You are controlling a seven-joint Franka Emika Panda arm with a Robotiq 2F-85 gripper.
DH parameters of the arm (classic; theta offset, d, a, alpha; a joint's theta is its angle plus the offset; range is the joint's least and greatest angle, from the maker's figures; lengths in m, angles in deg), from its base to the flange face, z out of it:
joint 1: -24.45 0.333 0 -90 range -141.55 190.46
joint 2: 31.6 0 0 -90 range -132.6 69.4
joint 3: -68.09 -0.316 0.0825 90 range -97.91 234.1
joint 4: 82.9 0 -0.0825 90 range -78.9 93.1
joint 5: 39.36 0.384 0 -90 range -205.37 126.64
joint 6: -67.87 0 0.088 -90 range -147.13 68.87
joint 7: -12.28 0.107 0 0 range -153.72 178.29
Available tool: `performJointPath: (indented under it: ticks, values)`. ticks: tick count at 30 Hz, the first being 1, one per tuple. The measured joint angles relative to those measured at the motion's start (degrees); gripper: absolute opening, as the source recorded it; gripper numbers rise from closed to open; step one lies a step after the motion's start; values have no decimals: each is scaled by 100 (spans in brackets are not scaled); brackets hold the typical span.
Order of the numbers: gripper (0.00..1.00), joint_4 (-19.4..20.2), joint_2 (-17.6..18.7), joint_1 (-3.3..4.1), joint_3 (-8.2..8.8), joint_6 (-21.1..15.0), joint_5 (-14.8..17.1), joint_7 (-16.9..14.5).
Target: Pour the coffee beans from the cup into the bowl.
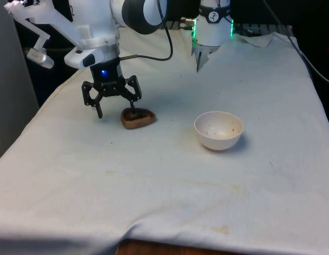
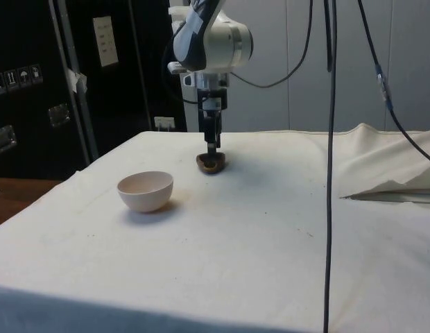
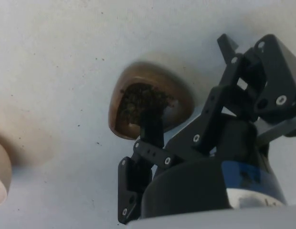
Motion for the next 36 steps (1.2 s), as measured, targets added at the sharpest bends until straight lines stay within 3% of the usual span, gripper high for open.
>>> performJointPath:
  ticks: [28, 31, 36]
  values:
    - [100, -138, 166, 6, -6, -6, 6, -11]
    - [90, -155, 172, 11, -6, -6, 6, -11]
    - [55, -160, 172, 11, -6, -6, 6, -6]
